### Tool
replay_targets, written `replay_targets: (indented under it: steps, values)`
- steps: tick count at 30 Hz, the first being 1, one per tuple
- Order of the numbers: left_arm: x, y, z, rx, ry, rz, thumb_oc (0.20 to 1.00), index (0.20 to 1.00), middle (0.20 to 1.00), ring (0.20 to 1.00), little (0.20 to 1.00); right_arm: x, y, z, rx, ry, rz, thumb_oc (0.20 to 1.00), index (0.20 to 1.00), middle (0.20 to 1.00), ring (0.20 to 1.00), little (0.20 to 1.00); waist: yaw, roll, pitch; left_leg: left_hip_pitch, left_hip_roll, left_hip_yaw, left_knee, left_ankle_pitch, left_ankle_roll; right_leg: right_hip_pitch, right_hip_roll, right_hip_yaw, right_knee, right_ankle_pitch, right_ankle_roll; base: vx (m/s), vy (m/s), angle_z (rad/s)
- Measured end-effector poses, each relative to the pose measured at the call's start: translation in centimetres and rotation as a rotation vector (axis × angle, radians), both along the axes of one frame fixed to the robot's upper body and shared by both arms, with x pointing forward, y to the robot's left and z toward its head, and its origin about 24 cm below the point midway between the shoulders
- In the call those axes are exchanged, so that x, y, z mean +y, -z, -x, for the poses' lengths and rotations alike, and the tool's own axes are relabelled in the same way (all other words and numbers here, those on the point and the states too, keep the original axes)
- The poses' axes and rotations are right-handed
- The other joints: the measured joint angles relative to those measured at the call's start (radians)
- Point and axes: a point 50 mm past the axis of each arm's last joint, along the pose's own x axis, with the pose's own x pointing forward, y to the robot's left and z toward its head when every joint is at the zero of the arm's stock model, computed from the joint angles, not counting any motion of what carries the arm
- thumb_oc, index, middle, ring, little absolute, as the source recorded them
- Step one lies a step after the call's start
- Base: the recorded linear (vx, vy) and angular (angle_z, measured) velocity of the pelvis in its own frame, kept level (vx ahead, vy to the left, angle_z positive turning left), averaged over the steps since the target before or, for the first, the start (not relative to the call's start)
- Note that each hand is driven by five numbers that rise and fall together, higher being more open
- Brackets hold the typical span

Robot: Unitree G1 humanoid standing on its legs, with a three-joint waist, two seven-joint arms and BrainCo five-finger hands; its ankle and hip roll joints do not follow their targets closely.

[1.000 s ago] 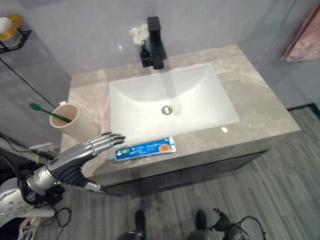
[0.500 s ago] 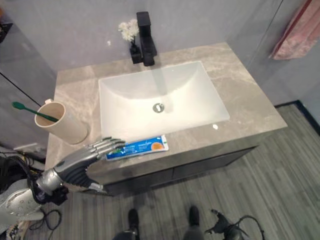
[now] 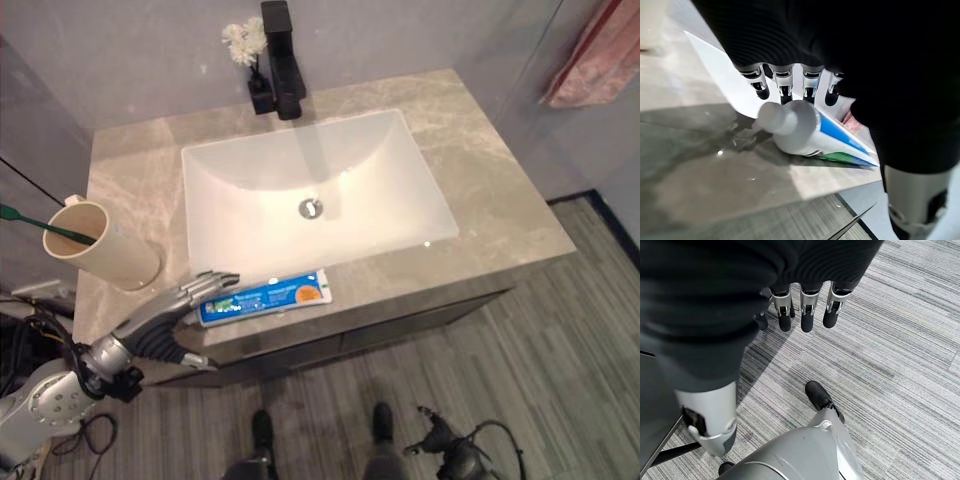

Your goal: Put brush and paste in cup on sink, flatten towel.

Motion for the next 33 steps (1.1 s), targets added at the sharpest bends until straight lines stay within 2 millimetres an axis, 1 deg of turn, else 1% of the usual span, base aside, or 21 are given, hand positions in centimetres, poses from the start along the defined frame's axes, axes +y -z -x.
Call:
replay_targets:
  steps: [6,7,8,9,10,11,12,14,15,17,18,19,20,23,26,28,30,31,32,33]
  values:
    - [-0.4,0.7,0.1,0.028,-0.006,0.023,1.0,1.0,1.0,1.0,1.0,-0.1,0.0,0.0,-0.004,0.026,-0.009,1.0,1.0,1.0,1.0,1.0,0.0,-0.006,-0.003,-0.014,0.003,0.003,-0.004,-0.002,-0.001,-0.019,0.0,0.01,-0.002,0.001,-0.001,0.02,-0.008,-0.03]
    - [-0.5,0.7,0.1,0.03,-0.004,0.034,0.853,0.853,0.853,0.853,0.853,-0.1,0.0,0.0,-0.004,0.026,-0.01,1.0,1.0,1.0,1.0,1.0,0.0,-0.009,-0.003,-0.019,0.002,0.004,-0.004,-0.001,-0.001,-0.025,0.0,0.01,0.001,0.002,-0.002,0.0,0.0,0.0]
    - [-0.5,0.7,0.1,0.032,-0.005,0.034,0.824,0.824,0.824,0.824,0.824,-0.1,0.0,0.0,-0.004,0.027,-0.011,1.0,1.0,1.0,1.0,1.0,-0.001,-0.009,-0.004,-0.019,0.002,0.004,-0.003,-0.002,-0.001,-0.025,0.0,0.01,0.001,0.002,-0.002,0.0,0.0,0.0]
    - [-0.5,0.8,0.1,0.033,-0.005,0.034,0.721,0.721,0.721,0.721,0.721,-0.1,0.0,0.0,-0.005,0.029,-0.012,1.0,1.0,1.0,1.0,1.0,-0.002,-0.01,-0.004,-0.019,0.002,0.004,-0.003,-0.002,-0.001,-0.025,0.0,0.011,0.001,0.002,-0.002,0.0,0.0,0.0]
    - [-0.5,0.7,0.1,0.033,-0.003,0.035,0.586,0.586,0.586,0.586,0.586,-0.1,0.0,0.0,-0.007,0.04,-0.019,1.0,1.0,1.0,1.0,1.0,-0.002,-0.01,-0.004,-0.019,0.002,0.004,-0.003,-0.002,-0.001,-0.026,0.001,0.011,0.001,0.002,-0.002,0.0,0.0,0.0]
    - [-0.6,0.7,0.0,0.031,-0.001,0.035,0.567,0.567,0.567,0.567,0.567,-0.1,0.0,0.0,-0.008,0.041,-0.02,1.0,1.0,1.0,1.0,1.0,-0.002,-0.01,-0.004,-0.021,0.002,0.005,-0.003,-0.002,-0.001,-0.027,0.001,0.011,0.001,0.002,-0.002,0.0,0.0,0.0]
    - [-0.6,0.2,-0.3,0.018,-0.004,0.061,0.482,0.482,0.482,0.482,0.482,-0.1,-0.1,-0.1,-0.011,0.042,-0.019,1.0,1.0,1.0,1.0,1.0,-0.001,-0.01,-0.004,-0.027,0.002,0.005,-0.003,-0.002,-0.001,-0.034,0.003,0.011,0.001,0.002,-0.002,0.0,0.0,0.0]
    - [-0.6,-0.2,-0.7,0.0,-0.01,0.071,0.467,0.467,0.467,0.467,0.467,-0.1,-0.1,-0.2,-0.012,0.043,-0.018,1.0,1.0,1.0,1.0,1.0,-0.002,-0.011,-0.004,-0.032,0.003,0.005,-0.003,-0.001,-0.002,-0.038,0.005,0.011,0.001,0.002,-0.003,0.0,0.0,0.0]
    - [-0.6,-0.5,-1.0,-0.015,-0.011,0.071,0.404,0.404,0.404,0.404,0.404,-0.1,-0.1,-0.2,-0.014,0.045,-0.018,1.0,1.0,1.0,1.0,1.0,-0.002,-0.011,-0.004,-0.034,0.003,0.005,-0.003,-0.001,-0.002,-0.042,0.005,0.012,0.001,0.002,-0.003,0.0,0.0,0.0]
    - [-0.6,-1.0,-1.5,-0.038,-0.013,0.07,0.351,0.351,0.351,0.351,0.351,-0.2,-0.1,-0.3,-0.017,0.046,-0.018,1.0,1.0,1.0,1.0,1.0,-0.007,-0.011,-0.005,-0.035,0.003,0.008,0.0,-0.001,-0.002,-0.045,0.006,0.014,0.001,0.003,-0.003,0.0,-0.003,-0.03]
    - [-0.6,-1.1,-1.6,-0.045,-0.014,0.068,0.297,0.297,0.297,0.297,0.297,-0.1,-0.2,-0.3,-0.02,0.045,-0.019,1.0,1.0,1.0,1.0,1.0,-0.011,-0.011,-0.005,-0.035,0.003,0.009,0.0,-0.001,-0.002,-0.045,0.007,0.015,0.001,0.003,-0.004,0.0,0.0,0.0]
    - [-0.6,-1.3,-1.8,-0.051,-0.016,0.066,0.2,0.2,0.2,0.2,0.2,0.0,-0.2,-0.5,-0.026,0.043,-0.022,1.0,1.0,1.0,1.0,1.0,-0.016,-0.011,-0.004,-0.035,0.004,0.01,0.0,-0.001,-0.002,-0.046,0.008,0.015,0.001,0.003,-0.004,0.0,-0.008,-0.04]
    - [-0.5,-1.5,-2.0,-0.063,-0.019,0.064,0.2,0.2,0.2,0.2,0.2,0.2,-0.4,-0.7,-0.037,0.038,-0.028,1.0,1.0,1.0,1.0,1.0,-0.025,-0.011,-0.004,-0.036,0.006,0.013,0.0,-0.001,-0.002,-0.048,0.009,0.017,0.001,0.003,-0.004,0.0,-0.007,-0.05]
    - [-0.6,-1.9,-2.4,-0.081,-0.012,0.05,0.2,0.2,0.2,0.2,0.2,0.2,-0.4,-0.8,-0.04,0.036,-0.028,1.0,1.0,1.0,1.0,1.0,-0.028,-0.013,-0.004,-0.036,0.012,0.02,0.0,-0.002,-0.003,-0.051,0.015,0.018,0.001,0.003,-0.004,0.0,-0.006,-0.06]
    - [-0.8,-2.1,-2.5,-0.096,0.016,-0.014,0.2,0.2,0.2,0.2,0.2,0.1,-0.4,-0.9,-0.049,0.043,-0.019,1.0,1.0,1.0,1.0,1.0,-0.029,-0.014,-0.003,-0.035,0.019,0.024,0.0,-0.003,-0.004,-0.052,0.021,0.018,0.001,0.003,-0.004,0.0,0.001,-0.01]
    - [-0.9,-2.4,-2.7,-0.114,0.025,-0.032,0.2,0.2,0.2,0.2,0.2,-0.4,-0.4,-0.7,-0.045,0.078,-0.014,1.0,1.0,1.0,1.0,1.0,-0.029,-0.016,-0.003,-0.034,0.019,0.024,0.0,-0.003,-0.005,-0.052,0.021,0.019,0.001,0.003,-0.004,0.0,0.0,0.0]
    - [-0.9,-2.4,-2.7,-0.115,0.027,-0.04,0.2,0.2,0.2,0.2,0.2,-1.0,-0.3,-0.4,-0.045,0.134,-0.019,1.0,1.0,1.0,1.0,1.0,-0.03,-0.019,-0.005,-0.033,0.018,0.025,0.0,-0.003,-0.005,-0.052,0.021,0.019,0.001,0.003,-0.004,0.02,0.0,0.0]
    - [-0.9,-2.4,-2.7,-0.12,0.029,-0.054,0.2,0.2,0.2,0.2,0.2,-1.8,-0.1,0.1,-0.037,0.224,-0.018,1.0,1.0,1.0,1.0,1.0,-0.028,-0.022,-0.007,-0.033,0.018,0.025,0.0,-0.003,-0.005,-0.05,0.021,0.019,0.001,0.003,-0.004,0.03,0.002,0.0]
    - [-0.9,-2.5,-2.7,-0.127,0.031,-0.061,0.2,0.2,0.2,0.2,0.2,-2.2,0.0,0.5,-0.028,0.257,-0.011,1.0,1.0,1.0,1.0,1.0,-0.03,-0.025,-0.007,-0.032,0.018,0.025,0.0,-0.003,-0.005,-0.05,0.021,0.019,0.001,0.003,-0.004,0.06,0.003,0.0]
    - [-1.0,-2.5,-2.7,-0.135,0.036,-0.077,0.2,0.2,0.2,0.2,0.2,-2.9,0.3,1.3,-0.026,0.387,-0.03,1.0,1.0,1.0,1.0,1.0,-0.028,-0.03,-0.008,-0.024,0.018,0.025,0.0,-0.003,-0.005,-0.042,0.021,0.019,0.001,0.004,-0.004,0.03,-0.004,0.0]
